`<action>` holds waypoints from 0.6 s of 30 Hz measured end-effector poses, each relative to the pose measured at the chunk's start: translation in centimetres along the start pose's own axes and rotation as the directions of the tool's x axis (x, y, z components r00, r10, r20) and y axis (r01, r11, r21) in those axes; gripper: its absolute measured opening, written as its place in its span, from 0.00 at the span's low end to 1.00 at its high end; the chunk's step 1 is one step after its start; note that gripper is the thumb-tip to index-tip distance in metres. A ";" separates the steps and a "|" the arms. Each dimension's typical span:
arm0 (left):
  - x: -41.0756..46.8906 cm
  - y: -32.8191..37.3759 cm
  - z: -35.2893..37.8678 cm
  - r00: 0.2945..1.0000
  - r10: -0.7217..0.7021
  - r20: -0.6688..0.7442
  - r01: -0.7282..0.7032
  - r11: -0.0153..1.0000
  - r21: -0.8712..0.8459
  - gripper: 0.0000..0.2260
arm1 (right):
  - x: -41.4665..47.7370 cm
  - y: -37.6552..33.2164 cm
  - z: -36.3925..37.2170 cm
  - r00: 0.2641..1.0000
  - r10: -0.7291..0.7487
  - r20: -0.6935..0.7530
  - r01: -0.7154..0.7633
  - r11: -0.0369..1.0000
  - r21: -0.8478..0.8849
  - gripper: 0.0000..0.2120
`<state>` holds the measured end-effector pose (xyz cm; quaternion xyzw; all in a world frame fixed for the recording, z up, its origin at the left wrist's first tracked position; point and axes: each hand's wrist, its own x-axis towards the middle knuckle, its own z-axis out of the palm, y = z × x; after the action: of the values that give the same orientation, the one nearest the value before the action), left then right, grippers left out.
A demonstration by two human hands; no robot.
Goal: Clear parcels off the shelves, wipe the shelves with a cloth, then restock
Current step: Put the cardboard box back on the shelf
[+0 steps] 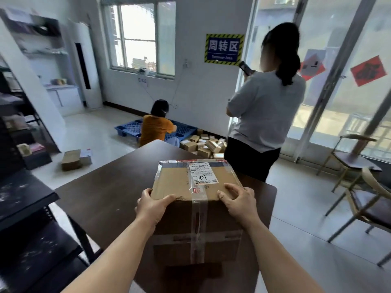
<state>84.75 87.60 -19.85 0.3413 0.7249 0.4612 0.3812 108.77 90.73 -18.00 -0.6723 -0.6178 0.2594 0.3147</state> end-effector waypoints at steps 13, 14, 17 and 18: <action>-5.2 1.7 -19.4 0.919 0.104 -0.381 -0.119 0.993 -0.016 0.40 | -5.4 -15.7 7.8 0.952 -0.284 0.115 0.252 0.939 0.232 0.20; -5.9 1.9 -20.8 0.909 0.111 -0.403 -0.129 0.992 -0.018 0.39 | -6.1 -16.9 8.3 0.946 -0.301 0.117 0.265 0.931 0.250 0.20; -8.1 2.3 -25.2 0.871 0.130 -0.473 -0.159 0.987 -0.022 0.38 | -8.6 -20.6 9.5 0.926 -0.355 0.125 0.305 0.902 0.304 0.19; -9.0 2.5 -26.7 0.856 0.140 -0.499 -0.175 0.984 -0.025 0.38 | -9.4 -21.9 9.9 0.918 -0.374 0.128 0.318 0.891 0.325 0.20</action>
<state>66.22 69.93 -7.80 0.2565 0.7516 0.5875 0.1554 85.93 83.21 -8.68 -0.4684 -0.7086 0.3508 0.3943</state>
